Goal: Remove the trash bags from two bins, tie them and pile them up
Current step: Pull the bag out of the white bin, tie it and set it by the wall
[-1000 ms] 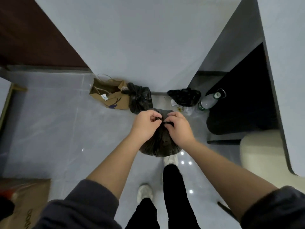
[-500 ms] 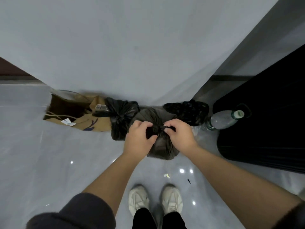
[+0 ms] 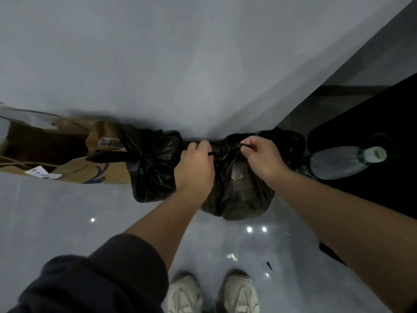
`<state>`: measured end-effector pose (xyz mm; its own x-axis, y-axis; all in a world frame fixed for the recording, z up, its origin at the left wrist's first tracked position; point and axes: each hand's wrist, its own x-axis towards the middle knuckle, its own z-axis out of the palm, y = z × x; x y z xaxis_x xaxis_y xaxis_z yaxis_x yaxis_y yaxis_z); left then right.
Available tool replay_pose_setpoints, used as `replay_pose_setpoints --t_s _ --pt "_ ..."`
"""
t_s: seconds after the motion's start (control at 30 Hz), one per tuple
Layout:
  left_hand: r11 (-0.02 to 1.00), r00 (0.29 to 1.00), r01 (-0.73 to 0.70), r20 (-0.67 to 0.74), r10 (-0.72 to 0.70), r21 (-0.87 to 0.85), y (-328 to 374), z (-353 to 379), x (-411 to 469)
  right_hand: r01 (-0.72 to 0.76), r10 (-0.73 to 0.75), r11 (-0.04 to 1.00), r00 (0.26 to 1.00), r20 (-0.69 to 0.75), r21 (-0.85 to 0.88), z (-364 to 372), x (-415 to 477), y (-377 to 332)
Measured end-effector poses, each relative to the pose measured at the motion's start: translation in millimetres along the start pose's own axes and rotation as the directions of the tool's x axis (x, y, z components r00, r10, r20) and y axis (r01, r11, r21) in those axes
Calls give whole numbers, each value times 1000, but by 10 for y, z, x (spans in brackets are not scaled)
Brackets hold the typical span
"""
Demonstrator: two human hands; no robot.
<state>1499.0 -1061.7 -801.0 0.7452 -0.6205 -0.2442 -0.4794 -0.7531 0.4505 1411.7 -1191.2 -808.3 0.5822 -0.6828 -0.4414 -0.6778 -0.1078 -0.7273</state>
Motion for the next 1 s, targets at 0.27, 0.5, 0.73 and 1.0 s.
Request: replay_pose_setpoints --t_s 0.27,0.5,0.73,1.0 --pt "997 957 23 289 -42 70 -474 836 -14 -195 196 975 981 0 107 533 377 615" --pt "943 964 250 144 -222 -218 -561 776 2 -351 377 913 921 -102 208 446 114 1036" --pt "170 539 803 574 -616 -571 -368 922 -126 -753 714 362 603 355 550 710 -48 1176" --pt "476 744 664 449 -495 -576 -485 996 202 -687 685 356 653 323 633 937 103 1152"
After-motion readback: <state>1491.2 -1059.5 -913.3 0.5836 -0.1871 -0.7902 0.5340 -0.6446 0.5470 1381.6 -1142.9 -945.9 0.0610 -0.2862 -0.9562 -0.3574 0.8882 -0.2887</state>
